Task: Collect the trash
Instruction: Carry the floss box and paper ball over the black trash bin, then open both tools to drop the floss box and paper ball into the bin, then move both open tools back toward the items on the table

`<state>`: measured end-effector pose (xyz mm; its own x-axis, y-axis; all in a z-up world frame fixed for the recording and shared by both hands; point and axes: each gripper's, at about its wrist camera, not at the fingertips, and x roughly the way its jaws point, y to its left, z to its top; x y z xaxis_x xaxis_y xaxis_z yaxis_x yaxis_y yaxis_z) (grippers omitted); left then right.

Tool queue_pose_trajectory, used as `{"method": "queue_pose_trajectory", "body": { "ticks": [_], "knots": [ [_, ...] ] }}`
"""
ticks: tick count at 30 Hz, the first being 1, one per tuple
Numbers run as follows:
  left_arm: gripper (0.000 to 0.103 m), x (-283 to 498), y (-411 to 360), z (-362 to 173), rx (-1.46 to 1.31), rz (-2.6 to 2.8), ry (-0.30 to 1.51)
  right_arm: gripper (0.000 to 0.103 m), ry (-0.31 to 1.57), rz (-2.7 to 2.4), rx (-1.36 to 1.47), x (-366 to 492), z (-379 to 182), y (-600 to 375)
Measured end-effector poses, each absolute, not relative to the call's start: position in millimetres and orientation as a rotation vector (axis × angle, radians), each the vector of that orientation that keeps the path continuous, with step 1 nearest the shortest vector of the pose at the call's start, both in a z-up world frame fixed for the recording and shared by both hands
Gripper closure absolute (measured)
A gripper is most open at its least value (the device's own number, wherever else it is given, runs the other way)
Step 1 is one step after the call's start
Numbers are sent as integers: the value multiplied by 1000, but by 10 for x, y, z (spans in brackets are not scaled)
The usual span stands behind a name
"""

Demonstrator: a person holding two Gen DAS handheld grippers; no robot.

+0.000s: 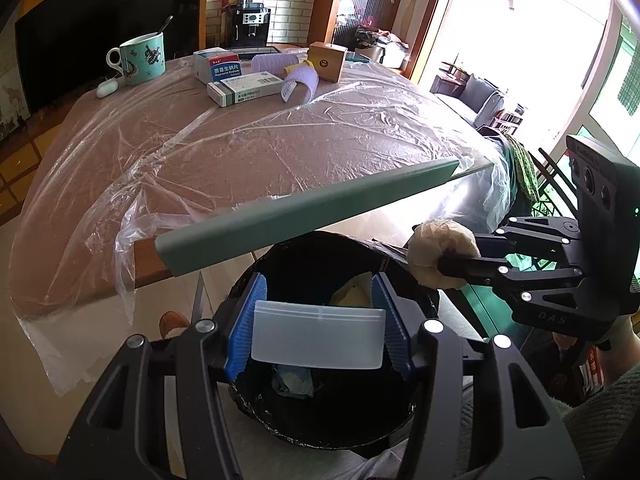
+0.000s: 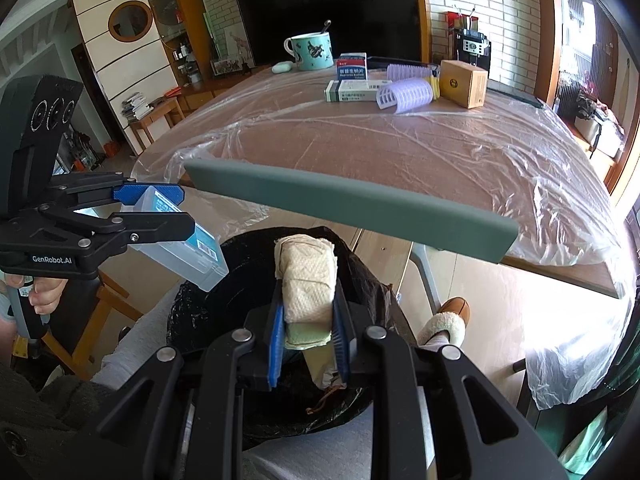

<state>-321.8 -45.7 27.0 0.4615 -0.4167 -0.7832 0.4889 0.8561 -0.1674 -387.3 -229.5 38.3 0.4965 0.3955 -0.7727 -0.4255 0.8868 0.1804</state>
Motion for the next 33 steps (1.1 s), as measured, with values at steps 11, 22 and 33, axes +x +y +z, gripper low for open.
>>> {"method": "queue_pose_trajectory", "body": {
  "ticks": [11,22,33],
  "knots": [
    [48,-3226,-510,69,115,-549,967,80,972,490,-66,-3859,164,-2271],
    [10,-3142,-301,357,55,-434,840,13,851,393,-23,-3904,412,-2399],
    [10,-2924,-351,502,74,-421,801,13,738,347,13,-3531,807,-2469]
  ]
}}
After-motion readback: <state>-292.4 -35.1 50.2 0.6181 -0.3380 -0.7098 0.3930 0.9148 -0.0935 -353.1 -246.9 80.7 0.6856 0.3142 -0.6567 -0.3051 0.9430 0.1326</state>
